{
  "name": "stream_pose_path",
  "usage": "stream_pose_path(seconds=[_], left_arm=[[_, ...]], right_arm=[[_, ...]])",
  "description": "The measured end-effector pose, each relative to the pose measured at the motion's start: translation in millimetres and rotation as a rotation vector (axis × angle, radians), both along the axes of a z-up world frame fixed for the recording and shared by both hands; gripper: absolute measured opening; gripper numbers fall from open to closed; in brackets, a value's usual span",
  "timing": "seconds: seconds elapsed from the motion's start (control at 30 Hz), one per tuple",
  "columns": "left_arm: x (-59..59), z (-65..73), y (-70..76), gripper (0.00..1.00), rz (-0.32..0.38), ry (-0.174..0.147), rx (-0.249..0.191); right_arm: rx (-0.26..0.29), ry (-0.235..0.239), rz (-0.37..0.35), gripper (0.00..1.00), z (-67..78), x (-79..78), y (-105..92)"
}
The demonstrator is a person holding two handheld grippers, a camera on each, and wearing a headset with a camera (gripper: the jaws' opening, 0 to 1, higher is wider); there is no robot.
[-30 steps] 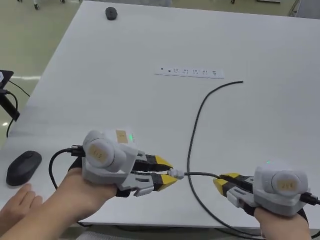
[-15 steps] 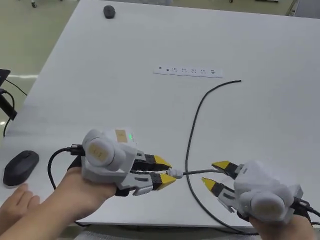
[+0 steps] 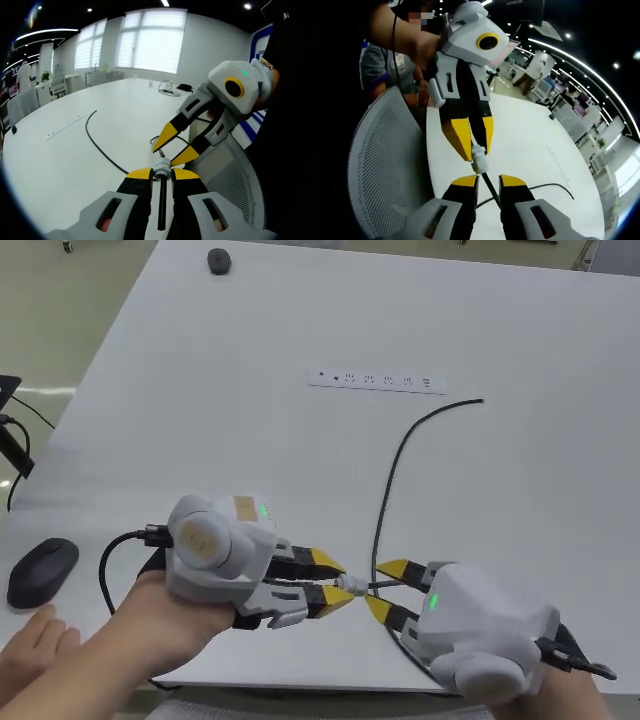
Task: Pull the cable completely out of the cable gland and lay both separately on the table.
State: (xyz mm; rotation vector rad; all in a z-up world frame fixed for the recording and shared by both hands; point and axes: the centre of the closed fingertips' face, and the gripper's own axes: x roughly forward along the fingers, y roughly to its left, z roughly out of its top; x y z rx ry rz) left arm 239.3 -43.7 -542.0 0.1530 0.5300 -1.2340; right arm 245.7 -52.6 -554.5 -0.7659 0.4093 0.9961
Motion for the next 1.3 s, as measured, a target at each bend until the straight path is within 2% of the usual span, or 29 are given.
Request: stream_pose_path(seconds=[0.3, 0.63, 0.87, 1.03, 1.1, 1.3], left_arm=[[-1.7, 1.1, -0.4, 0.15, -0.001, -0.002, -0.003], [-1.2, 4.0, -4.0, 0.15, -0.009, -0.019, -0.010], [-1.1, 6.3, -3.7, 0.15, -0.010, -0.019, -0.015], [-2.1, 6.5, -1.9, 0.15, -0.008, -0.014, -0.018], [-2.6, 6.3, -1.4, 0.15, -0.009, -0.015, -0.018], [-3.3, 7.0, -1.5, 0.15, -0.003, -0.011, -0.021]], right_arm=[[-0.009, 0.011, 0.017, 0.02, -5.3, -2.2, 0.1], [0.039, 0.049, -0.048, 0.01, -6.0, 0.6, -6.9], [0.050, 0.092, -0.109, 0.00, -11.8, 4.1, -20.6], [0.066, 0.148, -0.179, 0.00, -18.6, 6.6, -36.2], [0.084, 0.189, -0.220, 0.00, -22.0, 6.6, -41.8], [0.103, 0.233, -0.266, 0.00, -27.8, 8.8, -51.9]])
